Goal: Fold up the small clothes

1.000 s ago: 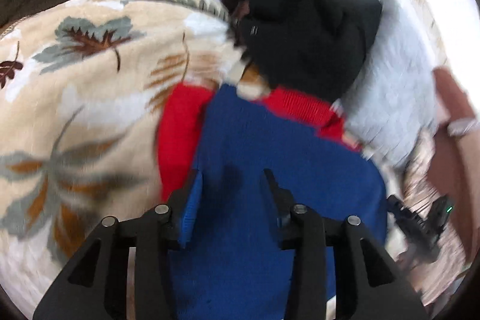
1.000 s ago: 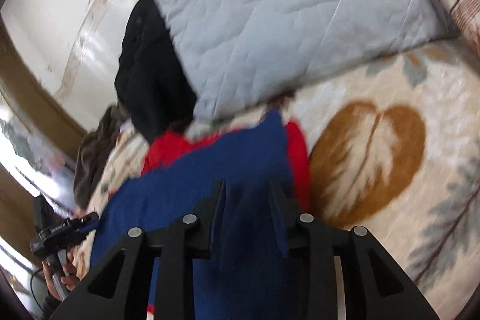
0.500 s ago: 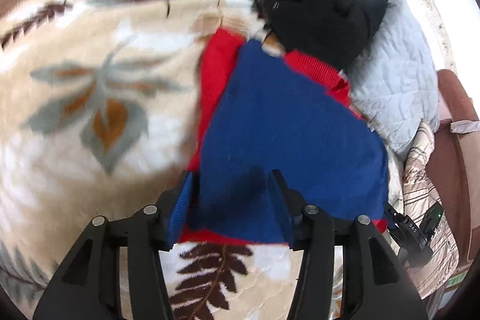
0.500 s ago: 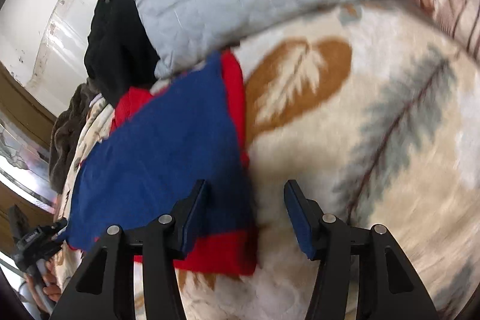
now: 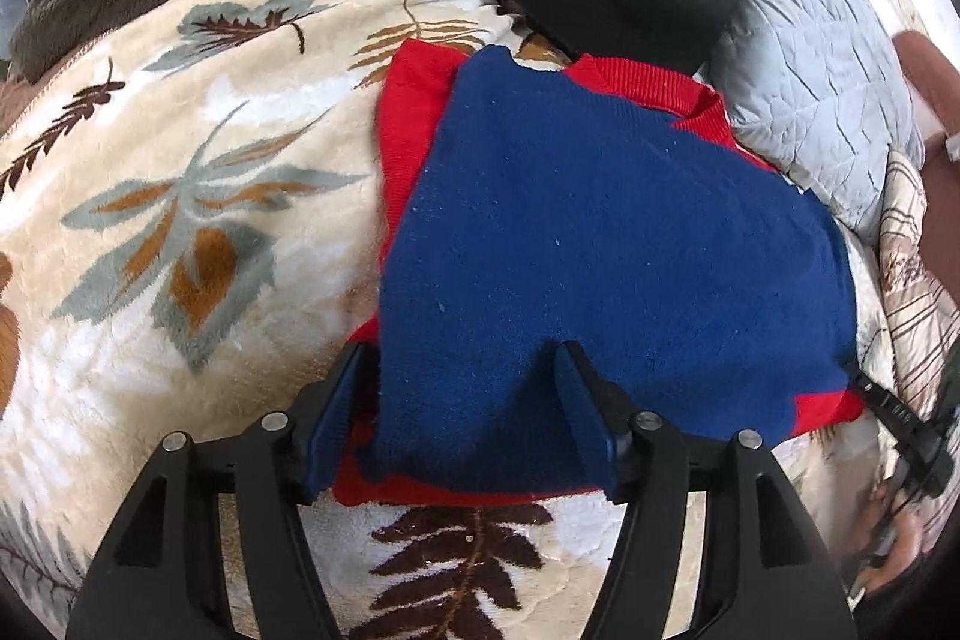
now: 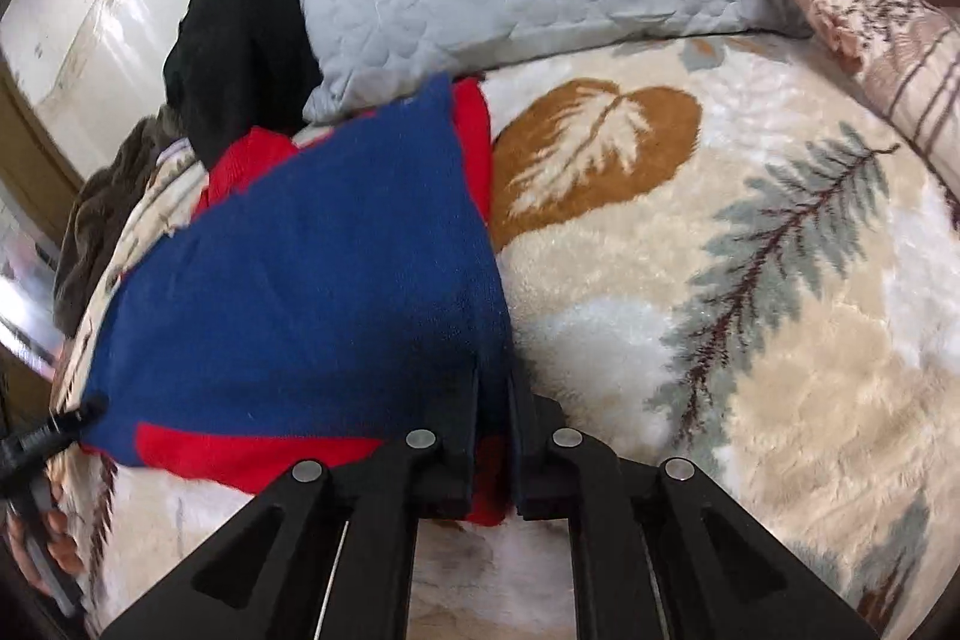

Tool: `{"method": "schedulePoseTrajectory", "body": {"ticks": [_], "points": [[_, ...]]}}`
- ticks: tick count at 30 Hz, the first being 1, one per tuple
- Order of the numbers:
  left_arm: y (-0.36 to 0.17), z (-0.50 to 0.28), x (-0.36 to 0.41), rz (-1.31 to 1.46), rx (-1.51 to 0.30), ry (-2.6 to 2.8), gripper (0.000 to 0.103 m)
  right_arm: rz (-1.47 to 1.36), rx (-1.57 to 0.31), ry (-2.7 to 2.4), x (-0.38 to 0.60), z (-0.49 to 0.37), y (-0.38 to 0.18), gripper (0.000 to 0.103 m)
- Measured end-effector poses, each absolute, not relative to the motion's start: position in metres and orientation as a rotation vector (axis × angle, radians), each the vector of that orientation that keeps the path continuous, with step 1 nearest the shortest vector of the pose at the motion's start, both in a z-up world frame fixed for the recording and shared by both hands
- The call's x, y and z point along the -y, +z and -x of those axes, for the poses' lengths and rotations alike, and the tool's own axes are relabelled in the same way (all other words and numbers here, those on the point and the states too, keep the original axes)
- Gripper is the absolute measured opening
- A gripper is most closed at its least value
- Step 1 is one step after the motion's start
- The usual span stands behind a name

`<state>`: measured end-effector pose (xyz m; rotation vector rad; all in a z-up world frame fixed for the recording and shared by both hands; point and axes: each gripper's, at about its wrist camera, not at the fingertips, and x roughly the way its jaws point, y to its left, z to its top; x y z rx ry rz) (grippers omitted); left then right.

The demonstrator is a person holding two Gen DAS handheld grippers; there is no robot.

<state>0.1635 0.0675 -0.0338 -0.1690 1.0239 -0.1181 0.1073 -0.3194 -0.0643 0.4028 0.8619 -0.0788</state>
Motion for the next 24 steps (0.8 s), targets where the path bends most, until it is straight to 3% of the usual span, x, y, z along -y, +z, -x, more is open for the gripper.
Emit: {"method": "schedulePoseTrajectory", "body": {"ticks": [13, 19, 24], "points": [[-0.018, -0.16, -0.065, 0.145, -0.97, -0.064, 0.063, -0.396, -0.731, 0.011, 0.265, -0.11, -0.029, 0.026], [-0.028, -0.167, -0.066, 0.132, -0.991, -0.045, 0.063, -0.257, -0.913, 0.079, 0.227, -0.122, -0.067, 0.032], [-0.029, -0.168, -0.066, 0.131, -0.992, -0.051, 0.063, -0.189, -0.88, 0.1, 0.224, -0.121, -0.057, 0.036]]}}
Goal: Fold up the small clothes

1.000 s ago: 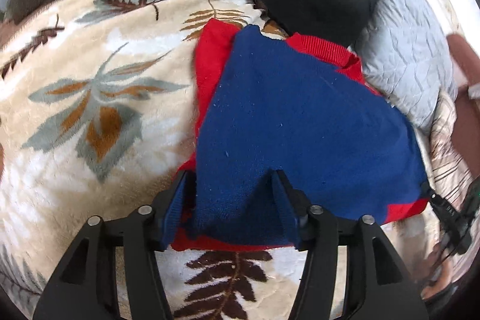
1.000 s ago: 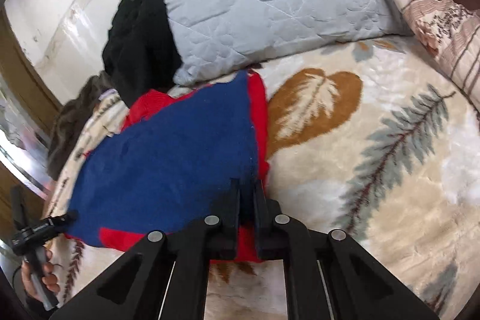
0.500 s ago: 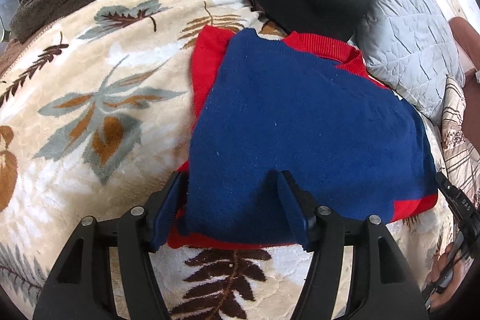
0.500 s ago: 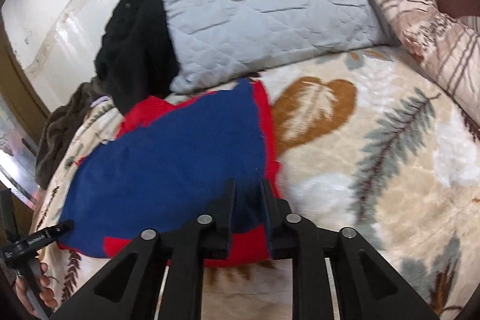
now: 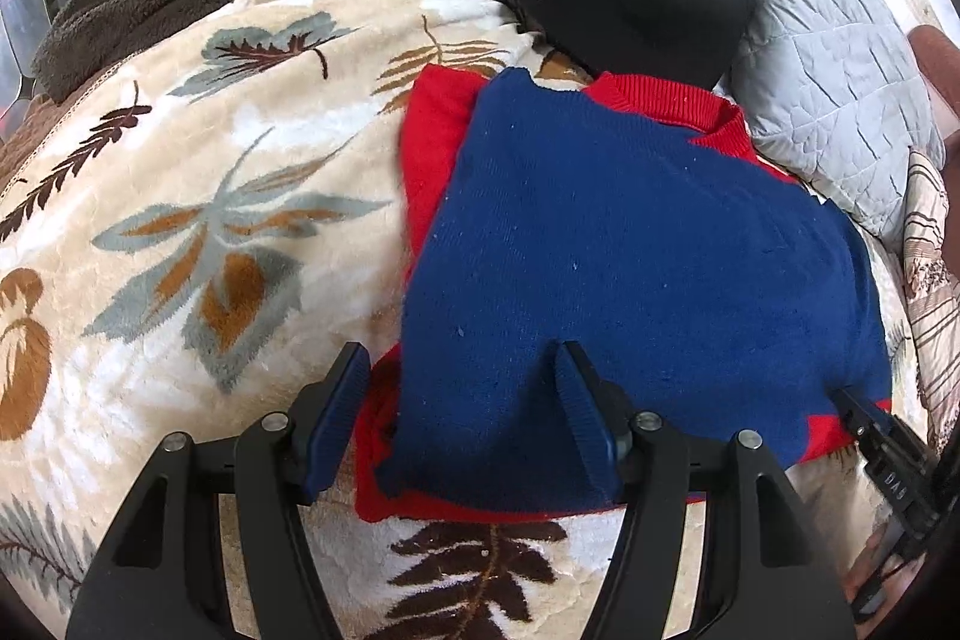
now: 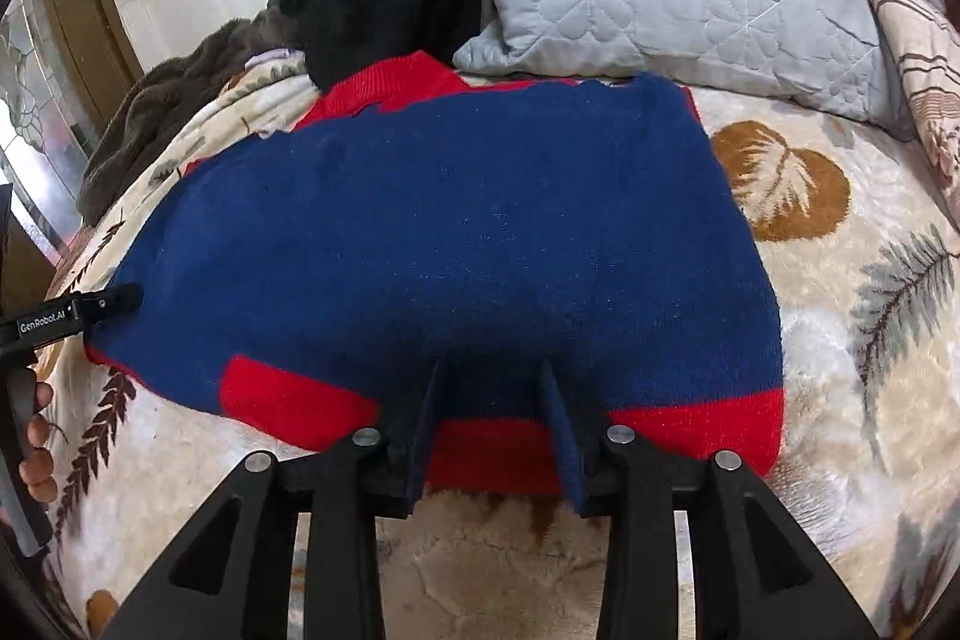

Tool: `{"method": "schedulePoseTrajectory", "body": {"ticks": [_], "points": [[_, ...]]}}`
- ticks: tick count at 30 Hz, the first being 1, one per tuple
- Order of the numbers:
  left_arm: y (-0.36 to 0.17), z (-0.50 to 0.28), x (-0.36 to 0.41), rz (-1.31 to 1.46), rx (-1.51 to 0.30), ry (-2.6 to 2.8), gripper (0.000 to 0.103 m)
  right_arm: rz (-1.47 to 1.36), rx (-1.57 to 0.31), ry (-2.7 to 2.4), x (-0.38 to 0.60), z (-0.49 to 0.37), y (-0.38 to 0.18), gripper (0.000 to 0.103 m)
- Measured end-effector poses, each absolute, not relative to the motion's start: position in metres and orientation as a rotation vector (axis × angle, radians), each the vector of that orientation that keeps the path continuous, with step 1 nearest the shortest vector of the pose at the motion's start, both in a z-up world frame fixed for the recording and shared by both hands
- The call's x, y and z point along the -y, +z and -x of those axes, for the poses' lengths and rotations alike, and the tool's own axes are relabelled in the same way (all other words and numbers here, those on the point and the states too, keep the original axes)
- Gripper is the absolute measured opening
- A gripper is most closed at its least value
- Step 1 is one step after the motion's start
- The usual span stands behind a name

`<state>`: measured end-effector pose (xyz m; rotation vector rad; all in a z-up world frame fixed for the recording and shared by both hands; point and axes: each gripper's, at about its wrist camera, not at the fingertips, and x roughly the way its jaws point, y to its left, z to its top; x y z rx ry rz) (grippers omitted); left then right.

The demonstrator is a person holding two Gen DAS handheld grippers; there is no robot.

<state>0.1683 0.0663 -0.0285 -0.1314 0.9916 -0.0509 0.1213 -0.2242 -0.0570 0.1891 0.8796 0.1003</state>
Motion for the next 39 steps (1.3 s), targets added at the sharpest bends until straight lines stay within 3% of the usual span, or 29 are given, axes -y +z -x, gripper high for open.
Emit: {"method": "schedulePoseTrajectory", "body": {"ticks": [3, 7, 15, 16, 19, 20, 24, 25, 29, 33, 34, 39], "points": [[-0.02, -0.171, -0.07, 0.155, -0.965, -0.071, 0.063, -0.3, -0.812, 0.041, 0.262, -0.131, -0.04, 0.039], [-0.007, -0.18, -0.083, 0.23, -0.902, -0.081, 0.064, -0.478, -0.743, -0.116, 0.326, -0.151, -0.034, 0.05], [-0.03, -0.198, -0.082, 0.252, -0.956, -0.075, 0.064, -0.651, -0.756, -0.098, 0.348, -0.206, -0.058, 0.05], [-0.036, -0.2, -0.08, 0.24, -0.969, -0.071, 0.064, -0.641, -0.753, -0.088, 0.345, -0.209, -0.059, 0.047], [-0.045, -0.199, -0.074, 0.193, -0.95, -0.059, 0.069, -0.518, -0.797, -0.111, 0.332, -0.221, -0.07, 0.013], [-0.045, -0.199, -0.073, 0.175, -0.944, -0.056, 0.07, -0.499, -0.809, -0.114, 0.331, -0.227, -0.073, 0.013], [-0.043, -0.201, -0.072, 0.144, -0.952, -0.058, 0.07, -0.469, -0.812, -0.136, 0.327, -0.223, -0.064, 0.015], [-0.04, -0.203, -0.074, 0.154, -0.966, -0.058, 0.07, -0.452, -0.797, -0.138, 0.325, -0.219, -0.058, 0.02], [-0.02, -0.197, -0.083, 0.183, -0.913, -0.05, 0.07, -0.405, -0.677, -0.097, 0.315, -0.18, -0.039, 0.022], [-0.034, -0.199, -0.076, 0.13, -0.962, -0.042, 0.07, -0.362, -0.791, -0.123, 0.312, -0.168, -0.066, 0.023], [-0.041, -0.201, -0.074, 0.118, -0.989, -0.044, 0.071, -0.356, -0.81, -0.13, 0.314, -0.166, -0.073, 0.029], [-0.037, -0.198, -0.068, 0.067, -0.989, -0.046, 0.074, -0.427, -0.764, -0.103, 0.321, -0.133, -0.055, 0.033]]}}
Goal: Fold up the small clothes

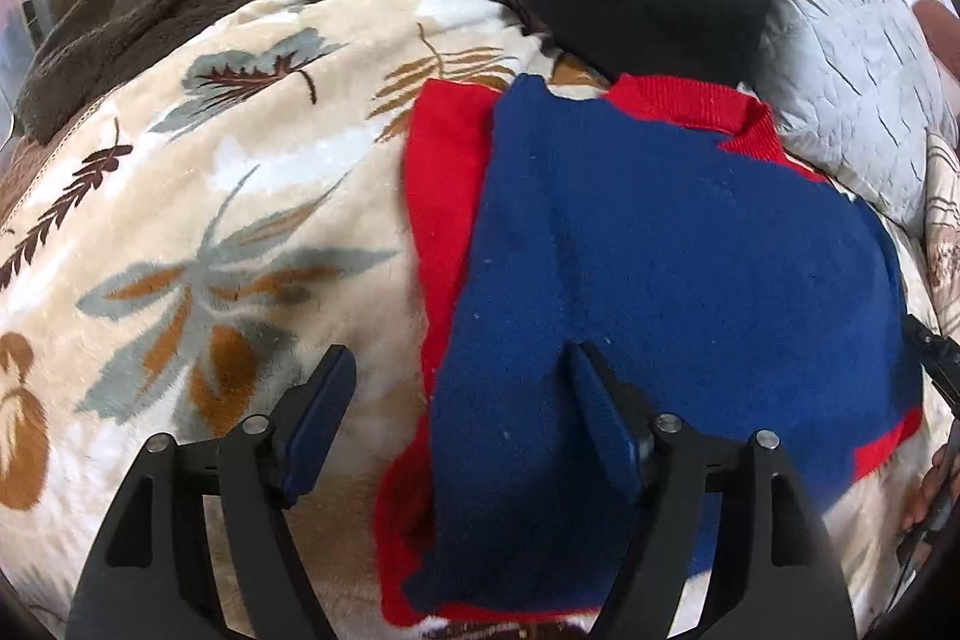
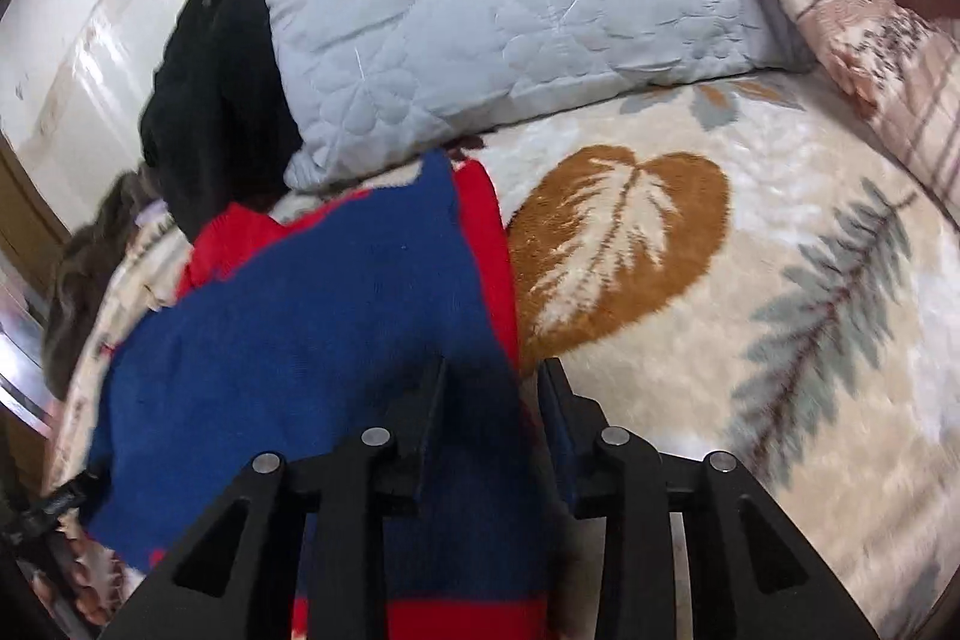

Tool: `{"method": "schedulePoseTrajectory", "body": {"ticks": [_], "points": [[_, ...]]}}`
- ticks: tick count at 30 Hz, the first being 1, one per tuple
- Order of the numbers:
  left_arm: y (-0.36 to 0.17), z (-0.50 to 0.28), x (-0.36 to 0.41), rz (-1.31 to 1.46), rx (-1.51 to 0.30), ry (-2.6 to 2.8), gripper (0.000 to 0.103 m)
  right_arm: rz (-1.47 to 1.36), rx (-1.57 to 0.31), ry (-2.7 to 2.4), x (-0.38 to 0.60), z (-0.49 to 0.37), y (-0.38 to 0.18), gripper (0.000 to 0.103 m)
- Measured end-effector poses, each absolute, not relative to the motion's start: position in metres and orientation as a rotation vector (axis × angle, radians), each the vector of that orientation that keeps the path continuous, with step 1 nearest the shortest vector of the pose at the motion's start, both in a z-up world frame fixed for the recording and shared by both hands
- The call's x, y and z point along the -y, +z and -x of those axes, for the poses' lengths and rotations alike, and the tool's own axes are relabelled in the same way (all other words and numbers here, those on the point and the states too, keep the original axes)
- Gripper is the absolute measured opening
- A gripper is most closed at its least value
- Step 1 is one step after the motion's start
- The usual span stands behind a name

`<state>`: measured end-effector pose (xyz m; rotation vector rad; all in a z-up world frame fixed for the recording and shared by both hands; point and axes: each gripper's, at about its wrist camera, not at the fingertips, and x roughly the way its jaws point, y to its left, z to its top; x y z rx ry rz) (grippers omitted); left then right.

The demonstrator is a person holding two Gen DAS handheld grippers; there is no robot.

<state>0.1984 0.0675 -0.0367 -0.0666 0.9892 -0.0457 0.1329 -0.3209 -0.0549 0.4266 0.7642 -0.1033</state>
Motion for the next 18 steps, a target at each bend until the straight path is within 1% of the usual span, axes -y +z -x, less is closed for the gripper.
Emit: {"method": "schedulePoseTrajectory", "body": {"ticks": [4, 7, 9, 10, 12, 13, 16, 17, 18], "points": [[-0.032, -0.195, -0.069, 0.108, -0.993, -0.076, 0.074, -0.373, -0.762, -0.079, 0.304, -0.112, -0.056, 0.033], [-0.043, -0.194, -0.062, 0.072, -1.027, -0.072, 0.075, -0.309, -0.875, -0.114, 0.294, -0.112, -0.079, 0.033], [-0.044, -0.188, -0.06, 0.061, -1.008, -0.069, 0.075, -0.313, -0.858, -0.13, 0.293, -0.108, -0.073, 0.033], [-0.043, -0.185, -0.06, 0.063, -1.014, -0.075, 0.075, -0.317, -0.858, -0.133, 0.29, -0.107, -0.067, 0.034], [-0.04, -0.184, -0.067, 0.092, -1.038, -0.097, 0.075, -0.305, -0.834, -0.105, 0.279, -0.102, -0.053, 0.035], [-0.04, -0.184, -0.072, 0.122, -1.056, -0.104, 0.075, -0.283, -0.821, -0.092, 0.272, -0.101, -0.047, 0.037], [-0.04, -0.183, -0.086, 0.205, -1.096, -0.124, 0.075, -0.209, -0.797, -0.02, 0.239, -0.1, -0.034, 0.052], [-0.04, -0.181, -0.088, 0.214, -1.102, -0.128, 0.075, -0.185, -0.795, 0.011, 0.225, -0.101, -0.033, 0.054], [-0.039, -0.18, -0.088, 0.211, -1.109, -0.133, 0.075, -0.178, -0.796, 0.031, 0.217, -0.1, -0.035, 0.054]]}}
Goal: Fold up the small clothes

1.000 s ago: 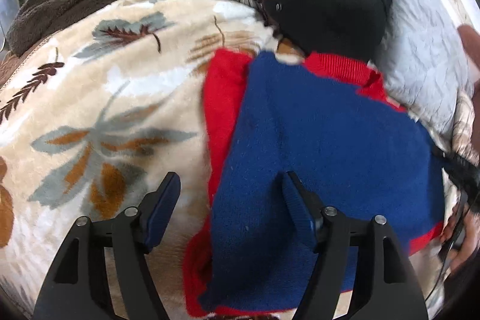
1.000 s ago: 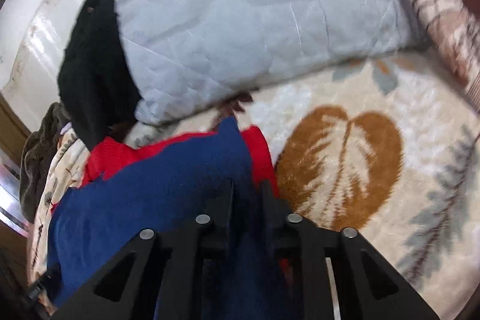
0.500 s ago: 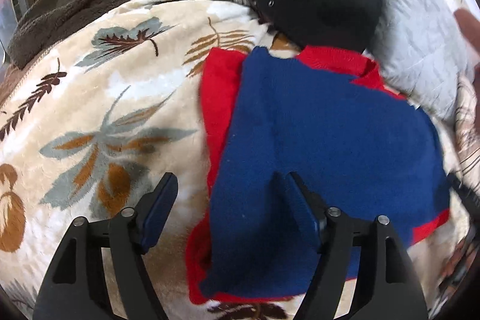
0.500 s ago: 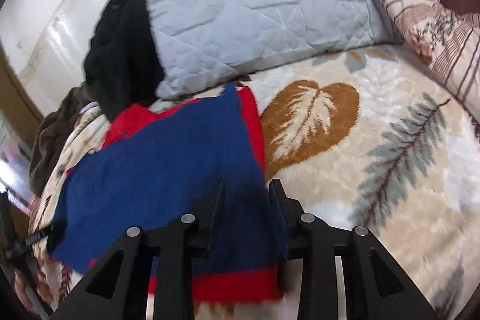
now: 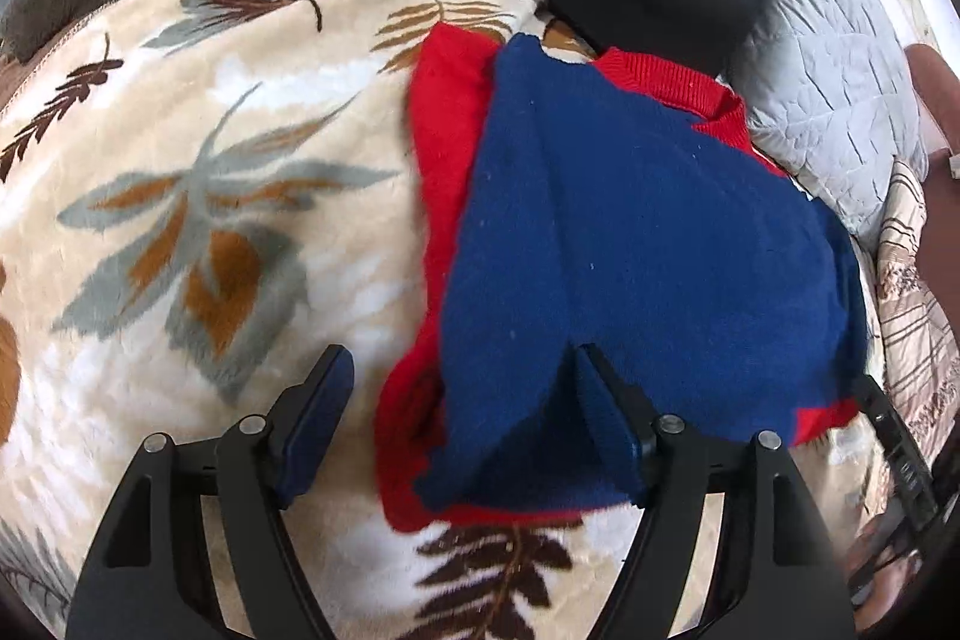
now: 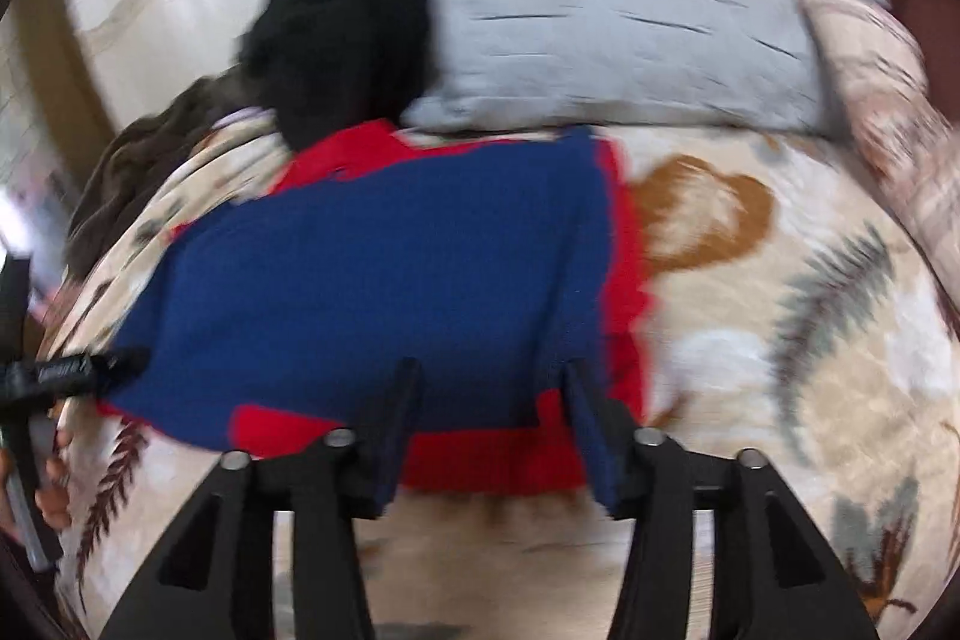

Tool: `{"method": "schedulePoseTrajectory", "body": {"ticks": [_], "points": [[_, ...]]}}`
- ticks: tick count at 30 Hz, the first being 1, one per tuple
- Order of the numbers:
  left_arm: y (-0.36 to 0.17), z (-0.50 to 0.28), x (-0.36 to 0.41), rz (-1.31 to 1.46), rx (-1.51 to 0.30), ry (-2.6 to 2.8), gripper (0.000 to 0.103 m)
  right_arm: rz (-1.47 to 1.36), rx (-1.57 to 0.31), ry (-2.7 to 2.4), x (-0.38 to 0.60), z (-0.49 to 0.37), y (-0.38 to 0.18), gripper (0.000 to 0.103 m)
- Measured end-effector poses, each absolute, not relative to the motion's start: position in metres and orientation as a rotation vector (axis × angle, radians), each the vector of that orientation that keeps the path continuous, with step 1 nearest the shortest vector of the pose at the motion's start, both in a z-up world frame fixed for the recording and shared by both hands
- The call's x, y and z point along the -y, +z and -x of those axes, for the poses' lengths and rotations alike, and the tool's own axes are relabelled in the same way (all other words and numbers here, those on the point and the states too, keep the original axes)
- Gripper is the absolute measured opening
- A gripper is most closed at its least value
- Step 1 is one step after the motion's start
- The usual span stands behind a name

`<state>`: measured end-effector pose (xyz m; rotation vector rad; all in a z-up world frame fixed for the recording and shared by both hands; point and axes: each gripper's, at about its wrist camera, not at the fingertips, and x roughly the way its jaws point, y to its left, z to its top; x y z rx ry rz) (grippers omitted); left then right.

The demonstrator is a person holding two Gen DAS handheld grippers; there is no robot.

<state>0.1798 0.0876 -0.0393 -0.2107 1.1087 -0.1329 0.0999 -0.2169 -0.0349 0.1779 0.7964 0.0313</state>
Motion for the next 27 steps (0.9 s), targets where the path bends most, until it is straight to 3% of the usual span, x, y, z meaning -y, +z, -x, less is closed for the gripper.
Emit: {"method": "schedulePoseTrajectory", "body": {"ticks": [4, 10, 13, 27], "points": [[-0.042, -0.172, -0.076, 0.103, -1.125, -0.151, 0.075, -0.128, -0.93, 0.039, 0.193, -0.111, -0.066, 0.052], [-0.031, -0.184, -0.106, 0.239, -1.206, -0.207, 0.075, 0.012, -0.792, 0.115, 0.15, -0.088, -0.032, 0.054], [-0.028, -0.195, -0.128, 0.359, -1.239, -0.22, 0.075, 0.137, -0.737, 0.221, 0.108, -0.083, -0.022, 0.062], [-0.034, -0.244, -0.172, 0.527, -1.338, -0.234, 0.075, 0.561, -0.703, 0.355, -0.039, -0.098, -0.058, 0.064]]}}
